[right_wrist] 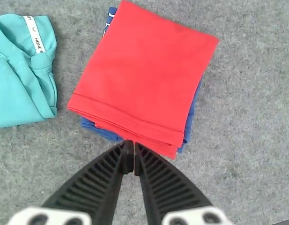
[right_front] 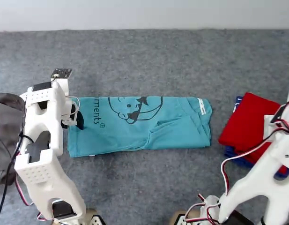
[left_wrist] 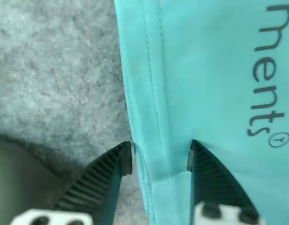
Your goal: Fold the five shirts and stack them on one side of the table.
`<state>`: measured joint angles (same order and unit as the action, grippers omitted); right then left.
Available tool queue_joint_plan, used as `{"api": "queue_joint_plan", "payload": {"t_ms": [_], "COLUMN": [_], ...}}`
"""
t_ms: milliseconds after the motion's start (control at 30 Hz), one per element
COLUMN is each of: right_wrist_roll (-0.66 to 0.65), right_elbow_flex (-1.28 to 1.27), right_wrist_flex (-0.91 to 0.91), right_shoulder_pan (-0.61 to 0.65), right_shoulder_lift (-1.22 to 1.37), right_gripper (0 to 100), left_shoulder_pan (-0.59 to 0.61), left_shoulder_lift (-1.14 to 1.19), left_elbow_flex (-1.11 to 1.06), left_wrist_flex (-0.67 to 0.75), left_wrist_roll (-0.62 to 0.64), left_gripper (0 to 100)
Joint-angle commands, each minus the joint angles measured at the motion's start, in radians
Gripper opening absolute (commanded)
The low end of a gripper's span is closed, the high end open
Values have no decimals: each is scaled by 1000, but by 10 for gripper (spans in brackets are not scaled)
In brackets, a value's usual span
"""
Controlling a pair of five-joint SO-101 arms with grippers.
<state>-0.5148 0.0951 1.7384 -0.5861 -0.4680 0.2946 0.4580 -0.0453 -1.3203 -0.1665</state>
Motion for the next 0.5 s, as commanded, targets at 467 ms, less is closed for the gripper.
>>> {"api": "queue_joint_plan", "payload": {"t_ms": [467], "right_wrist_roll": [5], "right_elbow_flex": [0], "right_wrist_flex": [10], "right_shoulder_pan": [5], "right_shoulder_lift": [-22], "right_gripper": [13], "left_shoulder_pan": [-5], "left_shoulder_lift": [275], "left_elbow_flex": [407], "left_wrist_flex": [-247], "left_wrist_roll": [-12], "left_gripper": [13]}}
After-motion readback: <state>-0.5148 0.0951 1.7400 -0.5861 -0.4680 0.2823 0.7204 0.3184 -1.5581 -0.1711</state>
